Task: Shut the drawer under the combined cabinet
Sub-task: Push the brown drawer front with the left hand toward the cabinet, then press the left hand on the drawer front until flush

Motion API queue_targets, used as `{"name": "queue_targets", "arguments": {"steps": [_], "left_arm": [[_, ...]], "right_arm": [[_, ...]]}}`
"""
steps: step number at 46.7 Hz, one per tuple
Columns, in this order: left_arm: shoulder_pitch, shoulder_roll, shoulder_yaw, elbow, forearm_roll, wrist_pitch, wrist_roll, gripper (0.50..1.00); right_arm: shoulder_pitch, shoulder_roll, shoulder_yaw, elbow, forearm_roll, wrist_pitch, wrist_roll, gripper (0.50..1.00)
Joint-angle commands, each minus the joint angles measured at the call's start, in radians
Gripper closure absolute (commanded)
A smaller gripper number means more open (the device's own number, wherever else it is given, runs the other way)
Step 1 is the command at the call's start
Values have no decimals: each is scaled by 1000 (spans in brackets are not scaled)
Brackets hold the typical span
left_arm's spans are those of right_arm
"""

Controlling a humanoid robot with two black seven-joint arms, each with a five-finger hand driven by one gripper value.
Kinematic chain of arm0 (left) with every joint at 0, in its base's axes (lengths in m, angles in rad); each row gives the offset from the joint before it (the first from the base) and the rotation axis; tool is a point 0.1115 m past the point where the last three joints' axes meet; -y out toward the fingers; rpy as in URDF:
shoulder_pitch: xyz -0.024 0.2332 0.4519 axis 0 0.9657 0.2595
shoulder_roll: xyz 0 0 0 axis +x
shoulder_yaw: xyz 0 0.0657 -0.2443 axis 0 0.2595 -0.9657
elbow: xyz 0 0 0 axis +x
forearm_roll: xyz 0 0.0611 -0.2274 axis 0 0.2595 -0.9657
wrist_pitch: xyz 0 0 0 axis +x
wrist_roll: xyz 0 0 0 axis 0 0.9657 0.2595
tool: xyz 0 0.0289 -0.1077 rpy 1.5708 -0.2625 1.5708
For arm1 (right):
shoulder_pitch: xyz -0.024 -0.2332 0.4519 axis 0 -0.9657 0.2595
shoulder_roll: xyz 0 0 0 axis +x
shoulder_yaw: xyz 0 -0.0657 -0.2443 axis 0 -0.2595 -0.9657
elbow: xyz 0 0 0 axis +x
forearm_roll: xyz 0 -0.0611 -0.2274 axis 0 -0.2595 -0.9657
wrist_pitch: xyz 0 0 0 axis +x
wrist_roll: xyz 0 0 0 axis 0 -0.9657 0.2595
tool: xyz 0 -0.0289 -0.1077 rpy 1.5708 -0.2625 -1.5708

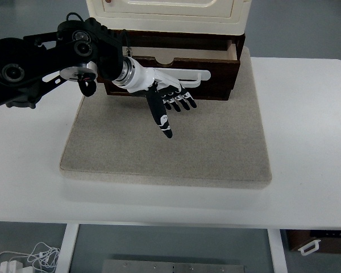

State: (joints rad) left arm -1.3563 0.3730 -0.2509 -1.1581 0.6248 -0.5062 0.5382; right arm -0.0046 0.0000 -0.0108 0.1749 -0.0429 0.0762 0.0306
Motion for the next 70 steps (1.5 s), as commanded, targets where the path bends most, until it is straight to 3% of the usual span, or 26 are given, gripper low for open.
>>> {"name": "queue_targets", "arguments": {"steps": [1, 31, 70], "left_arm": [[0, -3, -1, 18, 15, 2, 0, 500], [5, -40, -31, 152, 27, 15, -10, 500], [3, -36, -54, 213, 27, 32, -20, 500]], "right_arm": [[0, 0, 0, 0, 0, 0, 0, 548], [0, 0, 0, 0, 0, -1, 0, 548], [0, 0, 0, 0, 0, 0, 0, 548]]}}
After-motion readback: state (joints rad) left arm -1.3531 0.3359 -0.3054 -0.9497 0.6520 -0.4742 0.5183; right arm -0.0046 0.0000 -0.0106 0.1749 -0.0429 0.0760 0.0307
